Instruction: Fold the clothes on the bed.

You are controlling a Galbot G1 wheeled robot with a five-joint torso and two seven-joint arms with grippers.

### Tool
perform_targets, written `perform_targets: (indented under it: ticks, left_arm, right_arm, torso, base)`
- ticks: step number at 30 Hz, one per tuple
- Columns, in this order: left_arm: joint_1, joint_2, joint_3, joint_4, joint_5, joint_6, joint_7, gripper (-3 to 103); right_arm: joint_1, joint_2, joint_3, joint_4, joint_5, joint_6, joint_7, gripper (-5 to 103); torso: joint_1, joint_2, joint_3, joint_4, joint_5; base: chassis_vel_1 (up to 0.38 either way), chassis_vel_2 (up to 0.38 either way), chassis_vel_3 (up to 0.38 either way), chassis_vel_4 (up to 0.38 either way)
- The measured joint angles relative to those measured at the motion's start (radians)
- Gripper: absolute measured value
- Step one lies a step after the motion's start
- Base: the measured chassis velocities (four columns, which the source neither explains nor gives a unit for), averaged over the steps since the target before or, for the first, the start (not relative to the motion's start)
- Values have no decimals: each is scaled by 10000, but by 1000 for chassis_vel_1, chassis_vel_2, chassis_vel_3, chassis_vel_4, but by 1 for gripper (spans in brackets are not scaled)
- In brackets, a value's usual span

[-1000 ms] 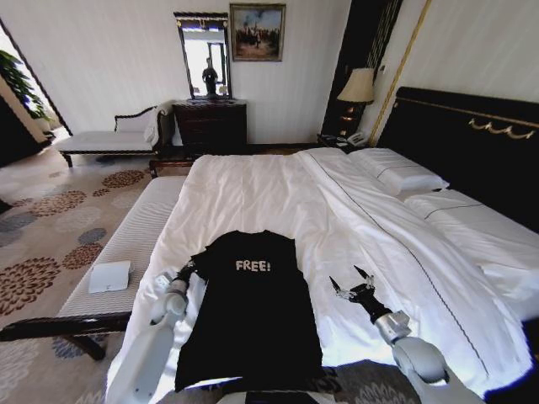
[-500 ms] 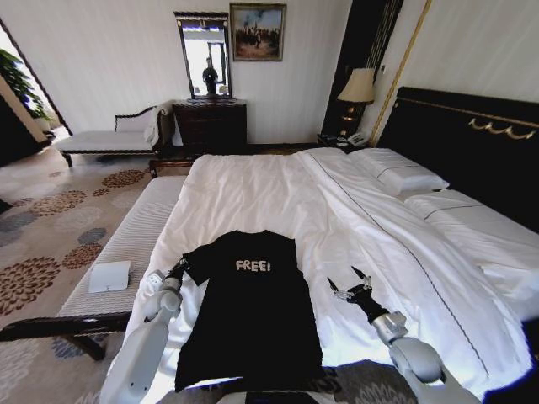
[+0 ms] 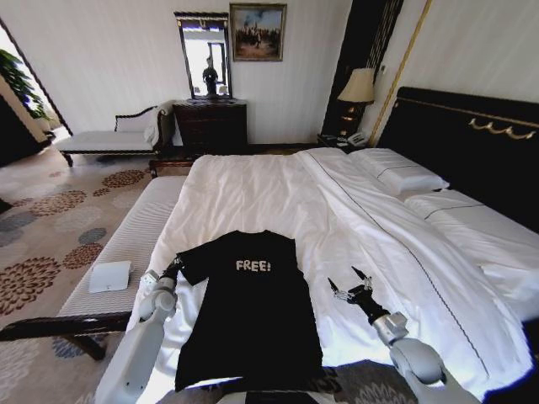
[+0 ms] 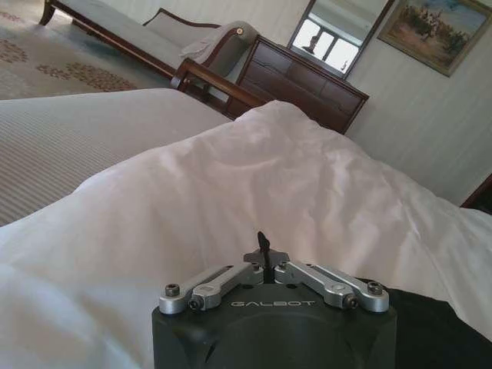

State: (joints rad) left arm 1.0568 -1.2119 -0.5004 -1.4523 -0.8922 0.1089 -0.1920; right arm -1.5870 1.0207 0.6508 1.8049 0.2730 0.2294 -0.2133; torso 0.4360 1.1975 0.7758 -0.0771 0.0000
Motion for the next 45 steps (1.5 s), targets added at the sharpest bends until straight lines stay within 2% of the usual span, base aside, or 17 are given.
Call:
perform_targets:
  ticks: [3, 6, 7, 9, 10, 11, 13, 16, 18, 20, 22, 25, 27, 28, 31, 45]
  left_arm:
    - [-45, -30, 105, -18, 320, 0, -21, 1]
    - [-113, -62, 350, 10, 2366, -152, -328, 1]
    - [-113, -62, 350, 10, 2366, -152, -328, 1]
    - [-63, -57, 606, -145, 4216, -205, -633, 1]
    - [-19, -54, 697, -267, 4613, -205, -690, 1]
    - [-19, -54, 697, -267, 4613, -205, -690, 1]
    - [82, -13, 1026, -650, 5394, -204, -725, 1]
    - [175, 141, 1518, -929, 6125, -221, -561, 1]
    - [188, 173, 1612, -947, 6287, -240, -505, 1]
    - [199, 366, 2279, -917, 7124, -412, -212, 1]
    - [176, 400, 2432, -876, 7246, -434, -181, 1]
    - [-125, 524, 3300, -580, 7855, -550, -22, 1]
    - [-200, 535, 3454, -526, 7952, -573, -2, 1]
    - [-435, 548, 3911, -359, 8134, -604, 35, 1]
    - [-737, 515, 4473, -151, 8234, -605, 38, 1]
    - [-1016, 99, 5205, 349, 8342, -538, -74, 1]
  right_arm:
    - [-42, -5, 62, 4, 11, 5, 0, 100]
    - [-75, -4, 108, 3, 23, 24, -2, 100]
    - [-75, -4, 108, 3, 23, 24, -2, 100]
    - [-38, -3, 79, -24, 32, 29, -6, 100]
    - [-7, -3, 47, -31, 39, 30, -8, 100]
    - [-7, -3, 47, -31, 39, 30, -8, 100]
    - [22, 7, 8, -39, 56, 30, -11, 100]
    - [-5, 18, 25, -43, 61, 47, -15, 100]
    - [-16, 20, 40, -46, 67, 58, -18, 100]
    - [-64, 20, 130, -62, 113, 100, -24, 100]
    - [-77, 20, 146, -65, 125, 109, -28, 100]
    - [-141, 18, 244, -69, 196, 145, -37, 100]
    - [-160, 17, 267, -69, 210, 153, -38, 100]
    - [-196, 17, 323, -70, 231, 174, -41, 100]
    - [-280, 18, 436, -69, 283, 206, -50, 100]
    - [-447, 26, 663, -163, 374, 309, -128, 100]
  torso:
    - [0, 0, 0, 0, 0]
    - [0, 0, 0, -1, 0]
    - [0, 0, 0, -1, 0]
    - [0, 0, 0, -1, -1]
    - [0, 0, 0, 0, 0]
    - [0, 0, 0, 0, 0]
    - [0, 0, 0, 1, 1]
    - [0, 0, 0, -1, 3]
    - [0, 0, 0, -2, 1]
    - [0, 0, 0, 0, 2]
    - [0, 0, 0, 1, 1]
    - [0, 0, 0, 0, 0]
    - [0, 0, 0, 0, 1]
    - [0, 0, 0, -1, 1]
    - [0, 0, 0, -1, 1]
    - [0, 0, 0, 0, 0]
  base:
    - [0, 0, 0, 0]
    - [0, 0, 0, 0]
    - [0, 0, 0, 0]
    - [0, 0, 0, 0]
    - [0, 0, 0, 0]
    - [0, 0, 0, 0]
    - [0, 0, 0, 0]
    - [0, 0, 0, 0]
    - [0, 0, 0, 0]
    - [0, 0, 0, 0]
    - [0, 0, 0, 0]
    - [0, 0, 0, 0]
    - [0, 0, 0, 0]
    - [0, 0, 0, 0]
    - [0, 0, 0, 0]
    - [0, 0, 0, 0]
